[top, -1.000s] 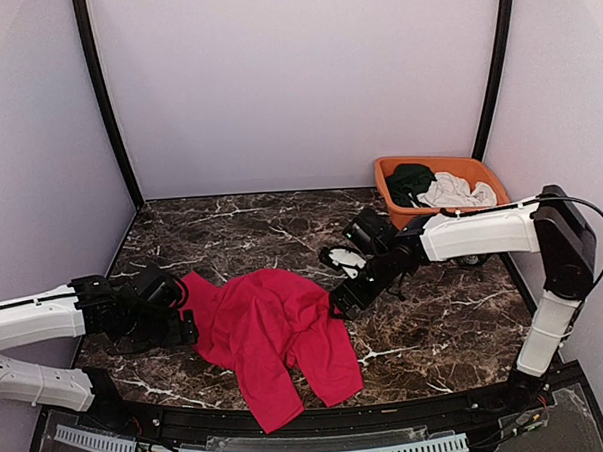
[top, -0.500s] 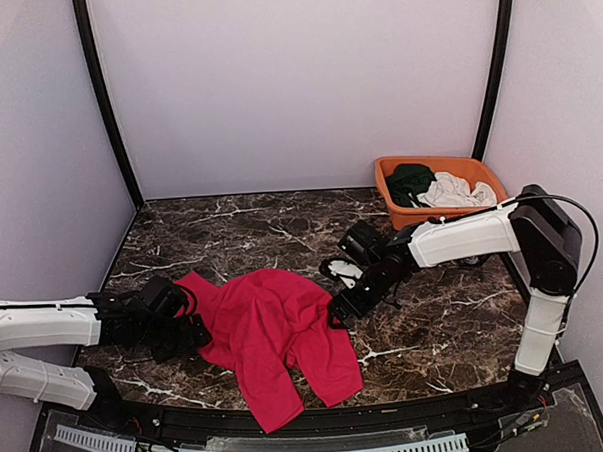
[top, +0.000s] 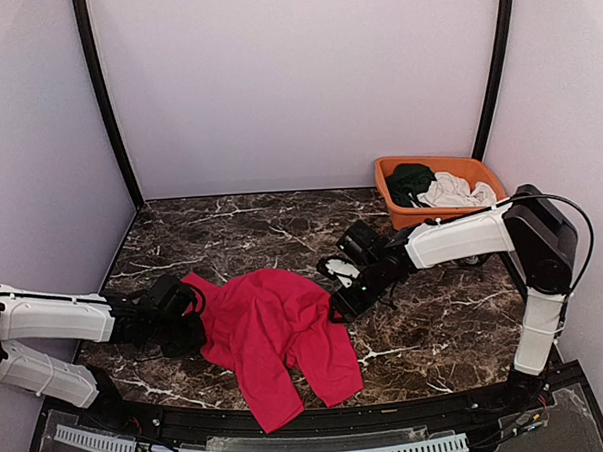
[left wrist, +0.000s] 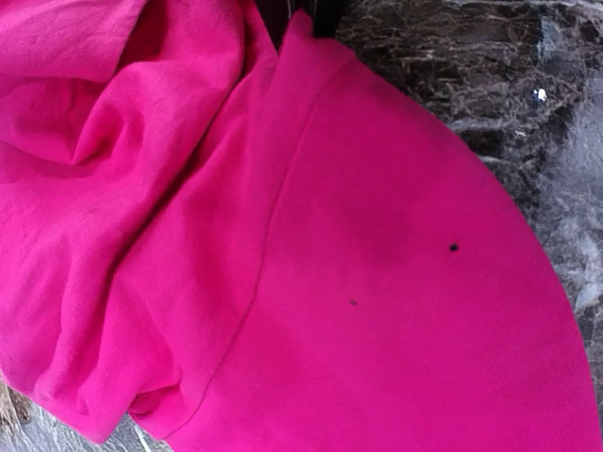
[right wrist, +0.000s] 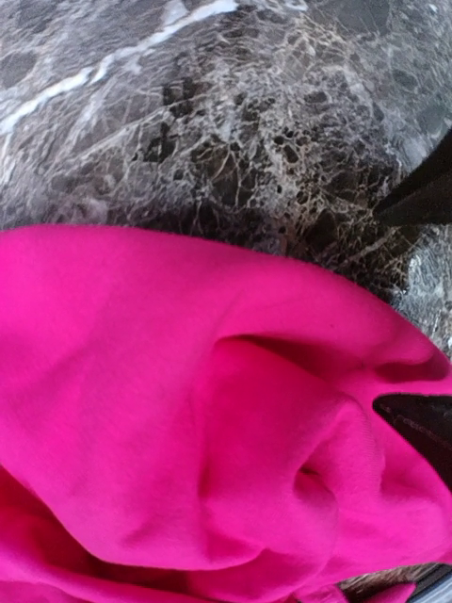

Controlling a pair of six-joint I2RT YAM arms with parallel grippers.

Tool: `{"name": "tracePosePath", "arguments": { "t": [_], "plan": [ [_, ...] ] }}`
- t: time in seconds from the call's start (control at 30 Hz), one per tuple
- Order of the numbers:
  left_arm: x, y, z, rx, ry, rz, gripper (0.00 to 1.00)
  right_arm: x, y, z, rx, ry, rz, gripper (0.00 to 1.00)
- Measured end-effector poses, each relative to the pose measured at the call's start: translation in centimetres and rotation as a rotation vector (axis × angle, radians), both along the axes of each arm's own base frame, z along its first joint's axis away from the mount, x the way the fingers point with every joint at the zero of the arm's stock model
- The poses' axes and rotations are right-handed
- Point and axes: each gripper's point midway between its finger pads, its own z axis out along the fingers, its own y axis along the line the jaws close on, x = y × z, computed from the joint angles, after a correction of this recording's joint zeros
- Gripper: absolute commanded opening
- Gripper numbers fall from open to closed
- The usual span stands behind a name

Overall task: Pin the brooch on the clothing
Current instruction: Pick up the crumped clothing from the center of the board, then flatten out the crumpled clothing at the center of the board.

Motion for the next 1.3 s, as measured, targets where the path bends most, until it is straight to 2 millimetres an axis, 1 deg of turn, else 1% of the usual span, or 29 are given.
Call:
{"name": "tracePosePath", "arguments": {
  "t": [0.03,0.07,0.1,0.17,0.2,0.23,0.27,0.3,0.33,0.37,0.47,0.53,0.6,0.67,0.7,0.77,0.9,0.93,0.97,1.0,1.03,1.07,1.1,1.13,1.17,1.27,1.3],
  "plan": [
    [0.1,0.0,0.1,0.001,-0.004,0.001,0.01,0.0,0.0,0.0,0.001,-0.001,0.005,0.44],
    [0.1,0.1,0.2,0.002,-0.009,0.002,0.01,0.0,0.1,-0.1,0.004,0.003,0.001,0.44],
    [0.2,0.2,0.4,0.004,-0.016,0.004,0.01,0.0,0.2,-0.1,0.007,0.007,-0.002,0.44],
    [0.5,0.5,1.0,0.009,-0.044,0.01,0.01,0.0,0.3,-0.2,0.014,0.007,0.001,0.48],
    [0.6,0.6,1.2,0.012,-0.057,0.01,0.01,0.1,0.5,-0.2,0.018,0.009,0.002,0.49],
    [0.7,0.8,1.5,0.018,-0.073,0.012,0.01,0.1,0.7,-0.2,0.025,0.01,0.004,0.46],
    [0.8,1.1,1.8,0.028,-0.084,0.012,0.01,0.3,1.0,-0.2,0.033,0.008,0.007,0.35],
    [1.0,1.3,2.0,0.04,-0.095,0.012,0.01,0.4,1.3,-0.1,0.042,0.005,0.009,0.2],
    [1.1,1.5,2.3,0.053,-0.103,0.01,0.01,0.6,1.5,-0.1,0.05,0.001,0.012,0.08],
    [1.3,1.6,2.5,0.063,-0.114,0.011,0.01,0.7,1.7,-0.3,0.055,0.005,0.007,0.0],
    [2.0,2.0,3.3,0.095,-0.144,0.009,0.01,0.7,1.7,-0.5,0.056,0.008,0.004,0.0],
    [2.4,2.4,3.7,0.124,-0.164,0.011,0.01,1.0,1.4,-0.6,0.039,-0.005,-0.006,0.0],
    [3.1,3.1,4.6,0.168,-0.186,0.019,0.01,1.5,0.5,-0.4,-0.009,-0.039,-0.026,0.0],
    [4.4,4.0,6.3,0.213,-0.228,0.041,0.01,2.3,-0.9,0.5,-0.075,-0.093,-0.05,0.0],
    [5.2,4.4,7.5,0.234,-0.259,0.053,0.01,2.9,-1.6,1.5,-0.11,-0.137,-0.063,0.0],
    [7.0,5.2,10.4,0.269,-0.333,0.082,0.01,4.5,-2.7,4.7,-0.154,-0.245,-0.086,0.0],
    [10.6,6.6,17.7,0.336,-0.499,0.134,0.01,8.0,-4.1,13.6,-0.187,-0.527,-0.124,0.0],
    [11.7,6.9,20.0,0.363,-0.55,0.141,0.01,8.7,-4.5,15.6,-0.2,-0.593,-0.132,0.0],
    [12.4,6.9,21.4,0.376,-0.581,0.147,0.01,9.4,-5.1,17.3,-0.222,-0.656,-0.137,0.0],
    [13.2,7.0,22.8,0.397,-0.608,0.153,0.01,9.9,-5.6,18.4,-0.253,-0.705,-0.14,0.0],
    [14.0,7.0,23.9,0.417,-0.631,0.151,0.01,10.4,-6.1,19.0,-0.293,-0.745,-0.14,0.0],
    [14.9,6.9,24.4,0.436,-0.644,0.148,0.01,10.8,-6.4,19.0,-0.328,-0.766,-0.135,0.0],
    [15.5,6.8,24.6,0.453,-0.648,0.138,0.01,11.2,-6.8,18.7,-0.379,-0.785,-0.121,0.0],
    [16.2,6.6,24.3,0.476,-0.641,0.123,0.01,11.7,-7.0,18.0,-0.426,-0.794,-0.103,0.0],
    [17.0,6.5,23.6,0.5,-0.626,0.107,0.01,12.1,-7.0,17.0,-0.47,-0.798,-0.082,0.03],
    [19.7,6.2,20.2,0.572,-0.546,0.058,0.01,13.5,-6.9,13.4,-0.577,-0.789,-0.032,0.2],
    [20.7,6.2,18.7,0.593,-0.508,0.04,0.01,14.1,-6.9,12.0,-0.624,-0.784,-0.016,0.29]
  ]
}}
